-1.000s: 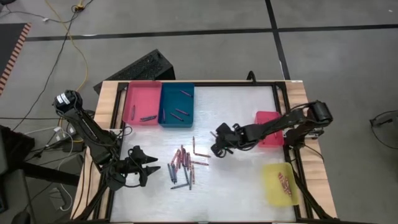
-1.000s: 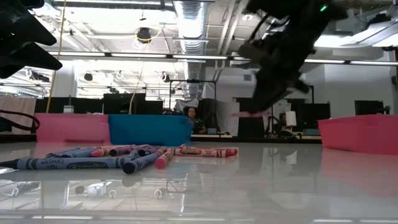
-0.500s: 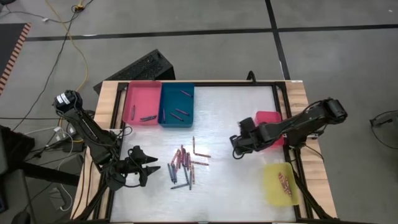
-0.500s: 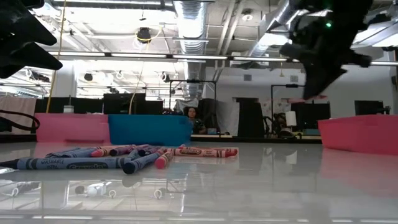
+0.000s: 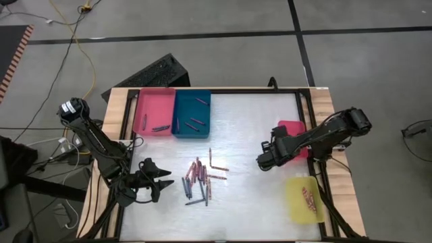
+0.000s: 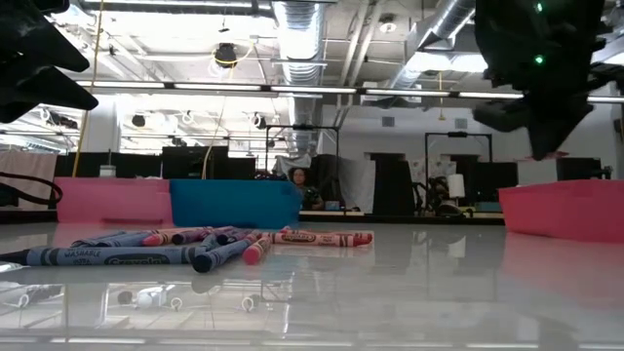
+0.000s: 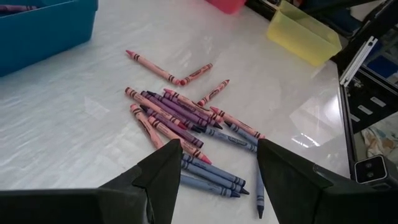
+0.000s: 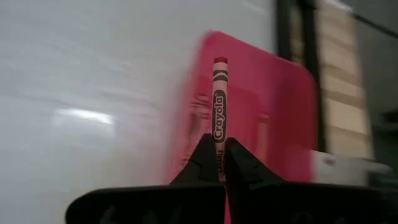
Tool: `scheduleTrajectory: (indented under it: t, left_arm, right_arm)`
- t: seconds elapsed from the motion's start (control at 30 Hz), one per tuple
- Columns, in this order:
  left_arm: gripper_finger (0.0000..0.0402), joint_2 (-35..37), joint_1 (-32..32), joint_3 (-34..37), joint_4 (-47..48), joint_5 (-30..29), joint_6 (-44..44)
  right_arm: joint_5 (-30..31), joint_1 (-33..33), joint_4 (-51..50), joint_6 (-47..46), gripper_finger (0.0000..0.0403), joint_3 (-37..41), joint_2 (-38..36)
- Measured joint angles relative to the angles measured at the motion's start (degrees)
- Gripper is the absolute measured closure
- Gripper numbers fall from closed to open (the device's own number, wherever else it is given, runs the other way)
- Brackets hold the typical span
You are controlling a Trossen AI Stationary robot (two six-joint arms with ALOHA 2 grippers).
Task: Sort crayons
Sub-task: Put the red crayon into the small red bin
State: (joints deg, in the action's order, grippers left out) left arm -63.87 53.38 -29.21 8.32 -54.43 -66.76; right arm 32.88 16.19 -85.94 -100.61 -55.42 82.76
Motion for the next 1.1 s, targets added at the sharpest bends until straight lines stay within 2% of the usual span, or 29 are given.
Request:
scheduleTrajectory:
  t: [0.1, 0.33, 0.57, 0.73, 1.1]
  left_arm:
    - [0.0203, 0.0, 0.0, 0.0, 0.0, 0.0, 0.0]
    - [0.0203, 0.0, 0.0, 0.0, 0.0, 0.0, 0.0]
    - [0.0203, 0.0, 0.0, 0.0, 0.0, 0.1, 0.0]
    - [0.0203, 0.0, 0.0, 0.0, 0.0, 0.2, 0.0]
    - [0.0203, 0.0, 0.0, 0.0, 0.0, 0.2, 0.0]
  right_arm:
    - [-2.1, -1.0, -4.1, -1.8, 0.0395, 0.0, 2.6]
    - [-4.4, -3.7, -3.3, 0.9, 0.0395, 0.3, 10.5]
    - [-7.0, -7.4, -0.9, 8.5, 0.0395, 0.3, 17.4]
    - [-7.3, -8.8, -0.3, 9.3, 0.0391, 0.3, 18.5]
    - [-7.4, -8.8, -0.3, 9.6, 0.0352, 0.3, 18.5]
